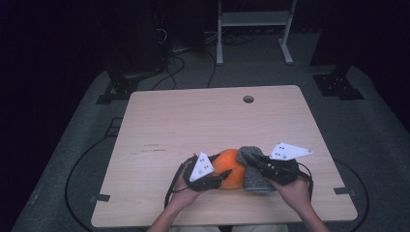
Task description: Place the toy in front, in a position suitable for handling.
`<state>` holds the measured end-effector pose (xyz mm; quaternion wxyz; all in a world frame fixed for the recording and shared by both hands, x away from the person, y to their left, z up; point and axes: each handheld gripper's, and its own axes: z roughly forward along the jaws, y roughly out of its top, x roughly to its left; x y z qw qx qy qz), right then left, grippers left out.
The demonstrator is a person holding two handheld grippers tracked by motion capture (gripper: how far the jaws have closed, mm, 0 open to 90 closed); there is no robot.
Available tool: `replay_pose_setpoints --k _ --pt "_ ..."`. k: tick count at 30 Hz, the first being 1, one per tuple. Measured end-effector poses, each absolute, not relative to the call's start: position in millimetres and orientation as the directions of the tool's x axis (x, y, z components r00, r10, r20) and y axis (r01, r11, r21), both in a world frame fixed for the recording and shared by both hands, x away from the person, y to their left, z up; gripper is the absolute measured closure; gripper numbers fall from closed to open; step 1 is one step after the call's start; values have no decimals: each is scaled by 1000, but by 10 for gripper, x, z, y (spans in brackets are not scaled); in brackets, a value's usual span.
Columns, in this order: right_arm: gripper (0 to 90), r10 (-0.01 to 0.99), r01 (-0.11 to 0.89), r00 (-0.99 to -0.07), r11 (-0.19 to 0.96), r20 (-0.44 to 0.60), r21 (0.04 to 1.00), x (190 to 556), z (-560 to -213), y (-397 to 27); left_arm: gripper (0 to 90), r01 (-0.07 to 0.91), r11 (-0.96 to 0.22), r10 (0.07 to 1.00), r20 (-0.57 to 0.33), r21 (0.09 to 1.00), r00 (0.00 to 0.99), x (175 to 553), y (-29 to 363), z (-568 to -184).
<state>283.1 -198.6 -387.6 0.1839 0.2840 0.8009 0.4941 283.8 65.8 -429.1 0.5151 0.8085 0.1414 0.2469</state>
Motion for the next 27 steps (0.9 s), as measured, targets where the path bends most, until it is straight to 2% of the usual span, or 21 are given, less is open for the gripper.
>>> replay_pose_setpoints --k 2,3,5,6,7,9,12,13,14,16,18,19,21,22,23,24,27 --pt "809 641 300 -767 363 -3 882 2878 -3960 -1976 370 -12 -438 439 225 899 870 2858 667 -4310" --pt "809 639 315 -769 368 8 875 2893 -4024 -1976 309 27 -422 447 182 906 876 2889 686 -4311" --pt "810 627 329 -778 360 35 873 2883 -4097 -1968 141 153 -339 501 40 928 864 2981 729 -4296" --pt "810 619 323 -785 368 29 872 2854 -4099 -1938 105 202 -332 506 -7 922 863 3019 742 -4303" --pt "810 610 307 -793 380 14 873 2821 -4092 -1899 172 203 -360 491 0 911 871 3027 745 -4326" --pt "809 599 282 -800 423 -32 861 2782 -4069 -1843 305 147 -388 485 66 910 872 2977 752 -4354" --pt "810 618 304 -786 412 -19 859 2845 -4051 -1955 409 113 -415 484 114 903 868 2932 753 -4356" --pt "810 656 318 -754 417 -39 851 2877 -4048 -2021 418 104 -417 474 119 903 872 2932 761 -4358" --pt "810 678 347 -735 398 -17 849 2906 -4046 -2095 419 97 -417 468 122 904 876 2935 765 -4361" --pt "809 661 354 -749 340 46 871 2898 -4021 -2162 416 86 -418 458 128 904 880 2938 761 -4364" --pt "809 627 311 -779 362 17 879 2842 -3988 -2055 395 75 -416 435 125 906 892 2936 766 -4361" --pt "809 611 303 -791 379 9 875 2832 -3997 -1984 362 87 -416 442 118 905 889 2940 767 -4351" --pt "809 602 291 -798 402 -11 868 2820 -4074 -1877 180 171 -405 486 53 898 872 3001 776 -4322" --pt "809 600 293 -800 399 -6 869 2829 -4113 -1868 126 219 -402 498 12 889 867 3037 784 -4323" --pt "809 601 304 -799 387 12 871 2838 -4138 -1883 141 239 -393 488 -19 888 873 3058 792 -4346" --pt "810 604 313 -797 375 27 873 2855 -4154 -1917 222 231 -391 484 -15 891 875 3050 794 -4363" --pt "810 639 364 -767 358 59 860 2933 -4161 -2070 381 175 -400 498 53 899 866 2998 760 -4350"
